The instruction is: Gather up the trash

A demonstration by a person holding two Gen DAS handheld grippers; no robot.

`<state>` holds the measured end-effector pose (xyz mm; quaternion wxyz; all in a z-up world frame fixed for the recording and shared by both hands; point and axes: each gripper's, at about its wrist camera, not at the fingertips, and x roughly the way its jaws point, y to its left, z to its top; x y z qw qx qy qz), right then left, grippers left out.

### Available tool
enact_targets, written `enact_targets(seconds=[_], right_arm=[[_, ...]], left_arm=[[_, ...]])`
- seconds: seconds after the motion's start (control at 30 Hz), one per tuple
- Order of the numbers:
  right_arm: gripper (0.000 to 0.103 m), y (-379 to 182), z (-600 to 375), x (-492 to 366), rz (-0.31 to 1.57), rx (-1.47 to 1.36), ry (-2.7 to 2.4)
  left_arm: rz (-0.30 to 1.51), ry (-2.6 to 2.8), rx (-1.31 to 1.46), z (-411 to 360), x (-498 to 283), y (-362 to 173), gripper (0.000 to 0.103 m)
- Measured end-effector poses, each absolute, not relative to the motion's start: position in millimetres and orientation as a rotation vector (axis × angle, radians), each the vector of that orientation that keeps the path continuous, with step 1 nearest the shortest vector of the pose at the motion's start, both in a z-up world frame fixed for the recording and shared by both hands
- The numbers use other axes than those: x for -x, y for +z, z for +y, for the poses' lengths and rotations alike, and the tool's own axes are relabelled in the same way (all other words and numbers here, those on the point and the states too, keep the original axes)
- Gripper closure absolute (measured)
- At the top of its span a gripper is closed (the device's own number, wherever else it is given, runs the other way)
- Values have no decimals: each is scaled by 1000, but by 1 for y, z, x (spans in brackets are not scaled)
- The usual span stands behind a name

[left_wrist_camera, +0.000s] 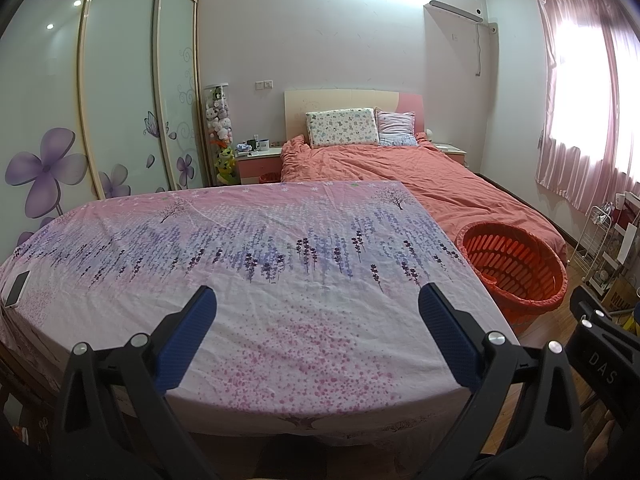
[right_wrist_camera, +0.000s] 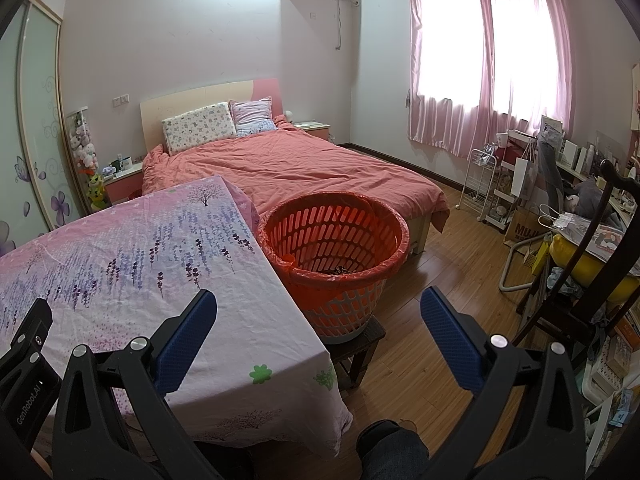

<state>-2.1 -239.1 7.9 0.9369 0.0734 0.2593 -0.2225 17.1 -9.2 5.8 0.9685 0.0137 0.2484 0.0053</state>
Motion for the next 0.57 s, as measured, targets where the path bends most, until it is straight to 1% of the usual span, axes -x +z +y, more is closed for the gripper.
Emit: enact_targets(seconds=[0.57], right_arm=[[2, 2, -238, 3, 532, -147, -453]], left_arm=[[515, 8, -21, -9, -15, -2, 4]])
